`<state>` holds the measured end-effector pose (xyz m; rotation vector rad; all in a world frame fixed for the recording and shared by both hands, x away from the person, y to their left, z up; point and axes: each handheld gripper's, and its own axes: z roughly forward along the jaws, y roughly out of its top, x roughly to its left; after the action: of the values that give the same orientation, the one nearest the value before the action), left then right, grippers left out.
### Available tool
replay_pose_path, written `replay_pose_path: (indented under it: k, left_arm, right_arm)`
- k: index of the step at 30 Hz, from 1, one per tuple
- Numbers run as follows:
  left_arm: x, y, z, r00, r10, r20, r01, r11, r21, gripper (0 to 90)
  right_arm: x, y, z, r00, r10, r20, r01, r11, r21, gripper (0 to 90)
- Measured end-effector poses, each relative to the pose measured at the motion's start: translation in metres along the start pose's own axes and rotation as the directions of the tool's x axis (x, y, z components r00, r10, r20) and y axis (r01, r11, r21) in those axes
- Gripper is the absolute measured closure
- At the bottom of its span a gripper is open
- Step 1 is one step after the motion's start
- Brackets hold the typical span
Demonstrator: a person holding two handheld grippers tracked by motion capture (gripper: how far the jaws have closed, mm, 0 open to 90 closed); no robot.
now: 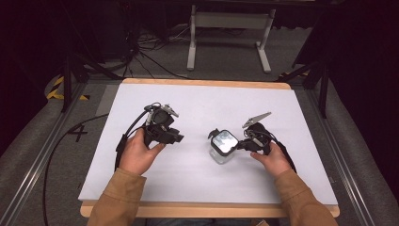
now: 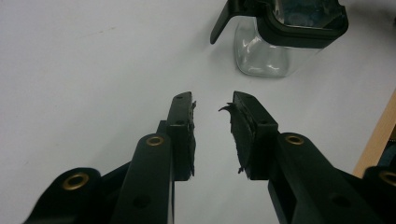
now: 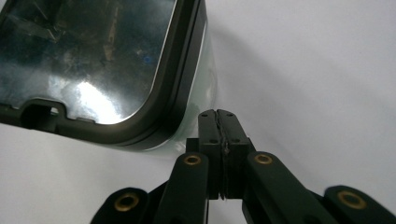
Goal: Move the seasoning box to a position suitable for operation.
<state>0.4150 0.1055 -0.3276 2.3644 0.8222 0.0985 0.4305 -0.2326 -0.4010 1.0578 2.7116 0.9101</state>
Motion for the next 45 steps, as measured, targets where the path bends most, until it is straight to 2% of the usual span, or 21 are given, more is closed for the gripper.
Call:
replay_pose_path:
  k: [16, 19, 25, 30, 35, 37, 40, 43, 45]
  left_arm:
    - [-0.001, 0.011, 0.008, 0.9993, 0.022, 0.030, -0.022, 0.9997, 0.003, 69.4]
    - [-0.003, 0.014, 0.010, 0.9979, 0.061, 0.019, -0.061, 0.9981, 0.002, 69.3]
    - [-0.003, 0.016, 0.012, 0.9968, 0.079, 0.014, -0.079, 0.9969, 0.001, 69.6]
    - [-0.001, 0.015, 0.013, 0.9983, 0.052, 0.028, -0.052, 0.9986, 0.007, 69.6]
    - [-0.001, 0.016, 0.013, 0.9978, 0.056, 0.034, -0.056, 0.9984, 0.009, 69.5]
    - [-0.001, 0.016, 0.013, 0.9977, 0.050, 0.045, -0.051, 0.9986, 0.012, 69.5]
    - [-0.001, 0.017, 0.014, 0.9980, 0.024, 0.059, -0.026, 0.9993, 0.028, 69.5]
    - [-0.002, 0.017, 0.013, 0.9956, 0.060, 0.073, -0.062, 0.9977, 0.029, 69.4]
    - [-0.003, 0.019, 0.012, 0.9945, 0.067, 0.080, -0.068, 0.9976, 0.012, 69.3]
  right_arm:
    - [0.015, -0.005, -0.002, 0.9992, -0.025, -0.031, 0.026, 0.999, 0.036, 89.6]
    - [0.017, -0.006, -0.002, 0.9988, -0.025, -0.041, 0.027, 0.999, 0.040, 89.6]
    - [0.026, -0.006, -0.001, 0.9974, -0.047, -0.055, 0.050, 0.997, 0.055, 89.6]
    - [0.031, -0.005, 0.001, 0.9971, -0.053, -0.055, 0.056, 0.996, 0.070, 89.6]
    - [0.033, -0.006, 0.002, 0.9961, -0.060, -0.065, 0.065, 0.995, 0.074, 89.5]
    - [0.032, -0.006, -0.001, 0.9952, -0.058, -0.080, 0.063, 0.996, 0.063, 89.2]
    - [0.029, -0.006, -0.011, 0.9968, -0.055, -0.059, 0.057, 0.998, 0.040, 88.3]
    - [0.022, -0.009, -0.024, 0.9987, -0.033, -0.039, 0.033, 0.999, 0.002, 88.6]
    - [0.016, -0.012, -0.033, 0.9994, -0.014, -0.030, 0.013, 1.000, -0.027, 88.8]
